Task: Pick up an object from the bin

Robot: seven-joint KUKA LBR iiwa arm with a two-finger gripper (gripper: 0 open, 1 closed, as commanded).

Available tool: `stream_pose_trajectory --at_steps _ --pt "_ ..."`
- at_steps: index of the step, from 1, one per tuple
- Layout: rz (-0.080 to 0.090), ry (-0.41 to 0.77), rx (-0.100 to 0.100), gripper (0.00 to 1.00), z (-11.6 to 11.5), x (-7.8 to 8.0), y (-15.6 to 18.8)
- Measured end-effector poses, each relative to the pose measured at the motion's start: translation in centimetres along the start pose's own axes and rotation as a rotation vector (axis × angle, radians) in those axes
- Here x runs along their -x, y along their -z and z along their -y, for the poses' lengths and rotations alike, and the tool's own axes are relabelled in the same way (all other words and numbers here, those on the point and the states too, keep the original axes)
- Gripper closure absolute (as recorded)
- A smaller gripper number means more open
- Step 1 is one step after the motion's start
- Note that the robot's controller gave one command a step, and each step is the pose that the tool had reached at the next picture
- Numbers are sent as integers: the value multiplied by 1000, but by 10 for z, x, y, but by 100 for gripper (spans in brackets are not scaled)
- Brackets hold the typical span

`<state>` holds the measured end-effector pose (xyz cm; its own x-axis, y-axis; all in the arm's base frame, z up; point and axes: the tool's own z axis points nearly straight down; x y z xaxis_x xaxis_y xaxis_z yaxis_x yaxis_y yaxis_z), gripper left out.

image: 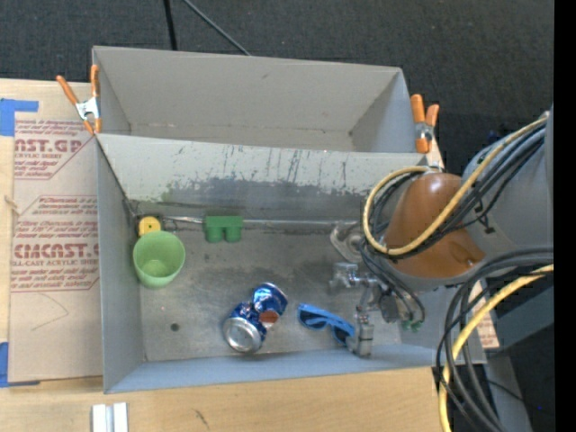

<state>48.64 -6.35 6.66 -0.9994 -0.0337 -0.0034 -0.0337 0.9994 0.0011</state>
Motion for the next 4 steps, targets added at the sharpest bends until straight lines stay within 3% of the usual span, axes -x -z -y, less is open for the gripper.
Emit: stream_pose_trajectory --at_steps 1,2,3,4 --pt "-2 -265 0 0 -13 -2 33" --pt "-4 -507 -1 0 -21 -6 38" --pt "-7 -545 -4 0 -21 -5 1" --pt "-8 -545 -5 0 -21 -5 0"
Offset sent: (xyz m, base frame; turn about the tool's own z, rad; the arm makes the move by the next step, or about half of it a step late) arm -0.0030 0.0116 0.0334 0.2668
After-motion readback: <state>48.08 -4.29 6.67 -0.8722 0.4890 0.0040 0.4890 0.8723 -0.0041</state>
